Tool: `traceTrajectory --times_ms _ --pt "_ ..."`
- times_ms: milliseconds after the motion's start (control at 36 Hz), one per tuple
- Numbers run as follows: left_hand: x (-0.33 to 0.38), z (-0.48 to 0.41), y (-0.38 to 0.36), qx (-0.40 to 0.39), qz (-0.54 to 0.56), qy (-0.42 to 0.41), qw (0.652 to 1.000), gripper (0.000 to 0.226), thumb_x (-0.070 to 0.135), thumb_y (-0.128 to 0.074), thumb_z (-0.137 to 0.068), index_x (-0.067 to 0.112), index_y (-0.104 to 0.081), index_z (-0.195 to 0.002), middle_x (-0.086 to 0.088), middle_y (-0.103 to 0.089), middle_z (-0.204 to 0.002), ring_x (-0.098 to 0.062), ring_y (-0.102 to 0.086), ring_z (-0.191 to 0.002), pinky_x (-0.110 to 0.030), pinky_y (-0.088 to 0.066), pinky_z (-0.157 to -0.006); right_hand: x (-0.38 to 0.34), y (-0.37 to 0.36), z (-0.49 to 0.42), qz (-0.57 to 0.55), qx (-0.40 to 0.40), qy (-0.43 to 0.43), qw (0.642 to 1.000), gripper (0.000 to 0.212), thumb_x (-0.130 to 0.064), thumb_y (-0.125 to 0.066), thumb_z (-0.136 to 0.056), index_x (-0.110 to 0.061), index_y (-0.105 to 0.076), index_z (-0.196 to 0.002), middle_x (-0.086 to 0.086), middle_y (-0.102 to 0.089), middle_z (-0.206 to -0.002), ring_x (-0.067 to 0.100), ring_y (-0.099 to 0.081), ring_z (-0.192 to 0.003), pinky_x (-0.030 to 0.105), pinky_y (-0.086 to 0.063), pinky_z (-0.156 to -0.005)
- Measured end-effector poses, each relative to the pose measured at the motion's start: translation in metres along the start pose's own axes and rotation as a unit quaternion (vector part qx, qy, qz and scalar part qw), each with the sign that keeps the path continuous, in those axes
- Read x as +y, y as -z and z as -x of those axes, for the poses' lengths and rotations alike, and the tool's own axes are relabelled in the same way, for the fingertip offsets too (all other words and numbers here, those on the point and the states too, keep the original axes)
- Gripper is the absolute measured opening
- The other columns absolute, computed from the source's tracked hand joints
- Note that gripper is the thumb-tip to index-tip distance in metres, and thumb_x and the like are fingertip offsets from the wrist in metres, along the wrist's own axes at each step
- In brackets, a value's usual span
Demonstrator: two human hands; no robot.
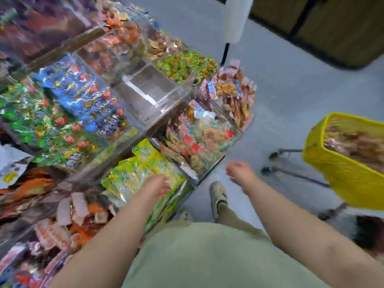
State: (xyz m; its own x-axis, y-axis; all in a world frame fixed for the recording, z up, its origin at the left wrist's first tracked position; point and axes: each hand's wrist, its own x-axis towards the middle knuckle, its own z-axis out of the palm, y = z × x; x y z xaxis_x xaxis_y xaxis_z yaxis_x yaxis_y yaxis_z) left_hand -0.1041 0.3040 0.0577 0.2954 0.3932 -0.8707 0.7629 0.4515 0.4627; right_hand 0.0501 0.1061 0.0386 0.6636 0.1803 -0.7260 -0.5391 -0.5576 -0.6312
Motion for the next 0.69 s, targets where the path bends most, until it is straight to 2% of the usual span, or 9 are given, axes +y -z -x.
traceTrajectory --times_ms 139,250,333,389,444,500,556,639,694 --pt "-0.033 -0.016 -0.035 -0.056 -0.087 0.03 0.994 0.022 0.021 -0.039 -0.101 0.016 -0.049 -0.081 -0.005 -0.049 -0.072 -0.015 -0.043 -0.057 -0.022 -0.034 -0.05 0.106 0.066 0.04 -0.081 0.089 -0.132 0.984 0.028 -0.008 -0.049 -0.093 -0.016 -0.046 -0.066 0.005 -0.048 -0.064 0.014 -0.045 -0.056 0.022 -0.031 -0.055" --pt "-0.04 -0.02 -0.072 -0.073 -0.184 0.049 0.979 0.021 0.022 -0.044 -0.099 0.015 -0.054 -0.082 -0.007 -0.059 -0.081 -0.017 -0.054 -0.068 -0.026 -0.041 -0.063 0.176 0.105 0.074 -0.14 0.116 -0.23 0.956 0.027 -0.005 -0.047 -0.091 -0.014 -0.047 -0.066 0.007 -0.043 -0.065 0.015 -0.042 -0.054 0.022 -0.029 -0.055" --pt "-0.039 -0.023 -0.103 -0.091 -0.226 0.063 0.968 0.018 0.02 -0.045 -0.098 0.013 -0.056 -0.086 -0.008 -0.059 -0.087 -0.019 -0.055 -0.075 -0.028 -0.042 -0.069 0.21 0.129 0.092 -0.186 0.134 -0.277 0.933 0.02 -0.01 -0.049 -0.092 -0.015 -0.049 -0.073 0.004 -0.048 -0.068 0.012 -0.046 -0.058 0.023 -0.033 -0.056" --pt "-0.036 -0.024 -0.125 -0.093 -0.247 0.064 0.962 0.015 0.02 -0.044 -0.097 0.011 -0.056 -0.095 -0.009 -0.059 -0.091 -0.022 -0.055 -0.081 -0.03 -0.042 -0.077 0.224 0.149 0.097 -0.212 0.143 -0.288 0.923 0.018 -0.014 -0.051 -0.093 -0.015 -0.051 -0.075 0.002 -0.053 -0.071 0.012 -0.051 -0.062 0.024 -0.037 -0.057" --pt "-0.032 -0.025 -0.148 -0.087 -0.272 0.051 0.957 0.015 0.018 -0.045 -0.097 0.009 -0.055 -0.103 -0.01 -0.059 -0.09 -0.023 -0.056 -0.08 -0.032 -0.042 -0.079 0.234 0.174 0.099 -0.236 0.151 -0.286 0.916 0.016 -0.016 -0.052 -0.093 -0.015 -0.053 -0.077 0.001 -0.055 -0.073 0.012 -0.054 -0.065 0.026 -0.04 -0.06" --pt "-0.029 -0.025 -0.173 -0.077 -0.299 0.03 0.951 0.014 0.017 -0.046 -0.096 0.008 -0.055 -0.103 -0.009 -0.058 -0.085 -0.022 -0.054 -0.074 -0.032 -0.042 -0.077 0.242 0.202 0.099 -0.251 0.16 -0.282 0.912 0.013 -0.018 -0.052 -0.094 -0.015 -0.054 -0.081 0.002 -0.057 -0.076 0.012 -0.056 -0.069 0.027 -0.043 -0.064" --pt "-0.027 -0.024 -0.201 -0.073 -0.323 0.01 0.944 0.013 0.015 -0.047 -0.095 0.007 -0.055 -0.101 -0.01 -0.058 -0.081 -0.022 -0.053 -0.07 -0.03 -0.042 -0.072 0.249 0.231 0.096 -0.265 0.172 -0.272 0.909 0.007 -0.017 -0.051 -0.094 -0.014 -0.056 -0.089 0.002 -0.059 -0.082 0.016 -0.061 -0.081 0.032 -0.048 -0.076" --pt "-0.028 -0.019 -0.248 -0.082 -0.342 -0.007 0.936 0.01 0.015 -0.046 -0.095 0.009 -0.054 -0.098 -0.01 -0.056 -0.079 -0.021 -0.051 -0.065 -0.025 -0.04 -0.06 0.261 0.268 0.09 -0.277 0.188 -0.259 0.906 0.021 -0.014 -0.05 -0.093 -0.004 -0.057 -0.109 0.007 -0.062 -0.09 0.026 -0.062 -0.102 0.039 -0.044 -0.096" --pt "-0.029 -0.016 -0.278 -0.087 -0.35 -0.017 0.933 0.012 0.015 -0.046 -0.096 0.01 -0.054 -0.102 -0.012 -0.057 -0.086 -0.021 -0.05 -0.066 -0.025 -0.039 -0.06 0.269 0.286 0.089 -0.282 0.196 -0.259 0.903 0.027 -0.012 -0.049 -0.092 0.001 -0.054 -0.116 0.016 -0.065 -0.098 0.029 -0.062 -0.105 0.038 -0.046 -0.094"
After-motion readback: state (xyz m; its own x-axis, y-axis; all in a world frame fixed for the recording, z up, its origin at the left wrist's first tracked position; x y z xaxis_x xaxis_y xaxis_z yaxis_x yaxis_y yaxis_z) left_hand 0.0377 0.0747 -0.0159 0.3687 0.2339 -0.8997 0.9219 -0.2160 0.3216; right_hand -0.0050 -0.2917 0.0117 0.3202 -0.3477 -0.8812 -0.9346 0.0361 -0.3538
